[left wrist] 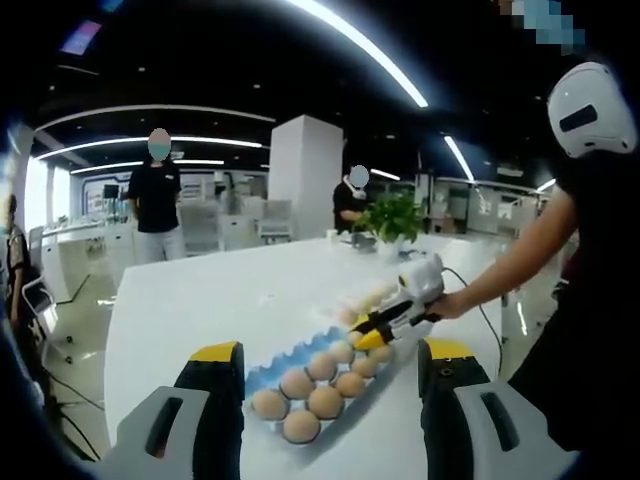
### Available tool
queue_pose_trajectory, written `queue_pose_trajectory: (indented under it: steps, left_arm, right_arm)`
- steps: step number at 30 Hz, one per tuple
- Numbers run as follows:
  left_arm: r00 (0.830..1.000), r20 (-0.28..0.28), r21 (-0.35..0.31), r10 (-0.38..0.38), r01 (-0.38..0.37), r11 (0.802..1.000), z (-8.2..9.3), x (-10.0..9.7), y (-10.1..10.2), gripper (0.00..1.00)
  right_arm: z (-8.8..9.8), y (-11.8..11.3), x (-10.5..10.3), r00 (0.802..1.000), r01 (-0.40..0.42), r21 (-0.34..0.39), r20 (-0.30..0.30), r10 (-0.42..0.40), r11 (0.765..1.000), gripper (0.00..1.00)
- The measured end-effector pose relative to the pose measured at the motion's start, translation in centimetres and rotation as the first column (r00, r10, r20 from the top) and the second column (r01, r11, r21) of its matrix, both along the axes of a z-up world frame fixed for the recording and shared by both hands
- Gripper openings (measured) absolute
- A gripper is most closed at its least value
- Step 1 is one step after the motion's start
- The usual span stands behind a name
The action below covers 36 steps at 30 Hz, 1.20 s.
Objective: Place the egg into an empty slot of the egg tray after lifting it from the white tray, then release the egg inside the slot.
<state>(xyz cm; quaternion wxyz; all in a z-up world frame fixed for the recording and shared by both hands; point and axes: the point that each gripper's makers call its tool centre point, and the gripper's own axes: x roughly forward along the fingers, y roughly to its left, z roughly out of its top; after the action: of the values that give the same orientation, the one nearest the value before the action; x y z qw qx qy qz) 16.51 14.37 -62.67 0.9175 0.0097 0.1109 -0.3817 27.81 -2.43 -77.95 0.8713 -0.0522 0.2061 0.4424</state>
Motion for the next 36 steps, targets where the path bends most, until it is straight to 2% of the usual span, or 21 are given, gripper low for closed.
queue_pose_trajectory:
  steps: [2, 6, 7, 9, 14, 16, 17, 18, 20, 24, 25, 26, 28, 30, 36]
  left_arm:
    - [1.000, -0.002, 0.001, -0.001, 0.001, 1.000, -0.1, 0.0, 0.0, 0.71]
    - [1.000, -0.005, -0.001, 0.001, -0.001, 1.000, -0.2, -0.1, 0.1, 0.71]
    - [1.000, -0.004, 0.000, 0.001, -0.001, 1.000, -0.2, -0.1, 0.2, 0.71]
    - [1.000, -0.005, -0.001, 0.001, -0.001, 1.000, -0.2, 0.0, 0.2, 0.71]
    - [1.000, -0.003, -0.008, -0.001, 0.001, 1.000, -0.4, 0.1, 0.0, 0.71]
    - [1.000, -0.003, -0.010, -0.005, 0.005, 1.000, -0.4, 0.2, -0.2, 0.71]
    - [1.000, -0.002, -0.011, -0.009, 0.009, 1.000, -0.4, 0.2, -0.3, 0.71]
    - [1.000, 0.000, -0.012, -0.011, 0.011, 1.000, -0.3, 0.2, -0.3, 0.71]
    - [1.000, -0.002, -0.022, -0.006, 0.006, 1.000, -0.5, 0.4, -0.2, 0.71]
    - [1.000, -0.009, -0.022, -0.009, 0.009, 1.000, -1.1, 0.4, -0.1, 0.71]
    - [1.000, -0.011, -0.026, -0.008, 0.008, 1.000, -1.1, 0.5, 0.0, 0.71]
    - [1.000, -0.012, -0.030, -0.005, 0.005, 1.000, -1.2, 0.6, 0.0, 0.71]
    - [1.000, -0.008, -0.031, -0.005, 0.005, 1.000, -1.0, 0.5, 0.1, 0.71]
    - [1.000, -0.005, -0.032, -0.011, 0.011, 0.999, -0.9, 0.4, 0.1, 0.71]
    - [1.000, -0.001, -0.026, -0.007, 0.007, 1.000, -0.7, 0.0, 0.5, 0.71]
  right_arm:
    - [0.4, -0.3, 0.1, 1.000, 0.001, 0.003, 0.013, -0.001, 1.000, 0.44]
    - [1.9, -1.0, -0.1, 1.000, -0.008, 0.049, 0.016, 0.007, 0.999, 0.50]
    - [2.0, -1.3, -0.4, 0.999, -0.023, 0.024, 0.023, 0.022, 0.999, 0.52]
    - [2.2, -2.2, -0.8, 0.997, -0.061, -0.023, 0.047, 0.062, 0.998, 0.50]
    - [2.8, -3.7, -1.1, 0.998, -0.053, -0.028, 0.027, 0.053, 0.998, 0.49]
    - [3.1, -3.9, -2.0, 0.994, -0.106, -0.061, 0.025, 0.107, 0.993, 0.49]
    - [3.3, -4.2, -2.4, 0.986, -0.151, -0.121, 0.059, 0.159, 0.981, 0.49]
    - [3.2, -4.4, -2.9, 0.977, -0.190, -0.160, 0.062, 0.202, 0.969, 0.49]
    - [3.0, -5.3, -3.3, 0.972, -0.213, -0.220, 0.052, 0.230, 0.952, 0.48]
    - [3.1, -5.8, -3.3, 0.979, -0.192, -0.201, 0.030, 0.202, 0.961, 0.48]
    - [3.1, -5.9, -3.2, 0.979, -0.189, -0.204, 0.031, 0.199, 0.961, 0.48]
    - [3.4, -6.1, -2.7, 0.980, -0.172, -0.218, 0.058, 0.188, 0.961, 0.47]
    - [4.1, -5.9, -2.3, 0.985, -0.151, -0.186, 0.058, 0.164, 0.971, 0.47]
    - [4.2, -5.9, -2.2, 0.984, -0.147, -0.190, 0.069, 0.163, 0.971, 0.47]
    - [3.8, -5.9, -2.5, 0.988, -0.130, -0.173, 0.055, 0.141, 0.976, 0.47]
